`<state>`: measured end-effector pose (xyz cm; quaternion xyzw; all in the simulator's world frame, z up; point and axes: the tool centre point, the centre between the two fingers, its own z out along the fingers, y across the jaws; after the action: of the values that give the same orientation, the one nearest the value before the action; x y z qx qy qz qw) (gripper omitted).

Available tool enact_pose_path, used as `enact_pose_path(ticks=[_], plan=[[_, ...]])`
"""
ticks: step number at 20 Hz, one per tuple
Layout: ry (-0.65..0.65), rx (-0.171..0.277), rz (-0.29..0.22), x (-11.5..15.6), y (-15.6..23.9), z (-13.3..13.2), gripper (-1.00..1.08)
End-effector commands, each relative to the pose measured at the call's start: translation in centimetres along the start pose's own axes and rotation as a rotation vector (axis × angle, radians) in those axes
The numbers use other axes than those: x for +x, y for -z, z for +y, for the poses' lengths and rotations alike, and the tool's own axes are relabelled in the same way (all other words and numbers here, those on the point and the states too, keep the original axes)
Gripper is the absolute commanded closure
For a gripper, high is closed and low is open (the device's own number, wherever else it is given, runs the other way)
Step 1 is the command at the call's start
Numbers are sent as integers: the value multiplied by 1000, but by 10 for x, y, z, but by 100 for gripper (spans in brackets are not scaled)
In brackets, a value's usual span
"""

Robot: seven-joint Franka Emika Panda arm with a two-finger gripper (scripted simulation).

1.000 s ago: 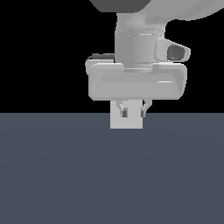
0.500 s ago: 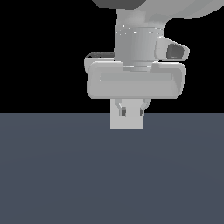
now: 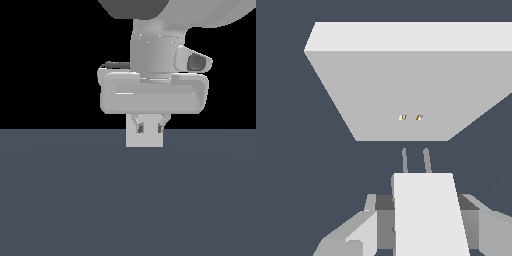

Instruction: Plug the charger into the wall socket.

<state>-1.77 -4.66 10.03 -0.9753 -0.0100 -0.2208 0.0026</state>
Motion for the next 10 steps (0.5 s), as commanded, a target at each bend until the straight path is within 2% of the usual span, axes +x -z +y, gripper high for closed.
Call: enact_pose_path(ticks=[1,10], plan=[[0,1,0,7,-3,0,108],[1,2,-1,34,-16,0,108]])
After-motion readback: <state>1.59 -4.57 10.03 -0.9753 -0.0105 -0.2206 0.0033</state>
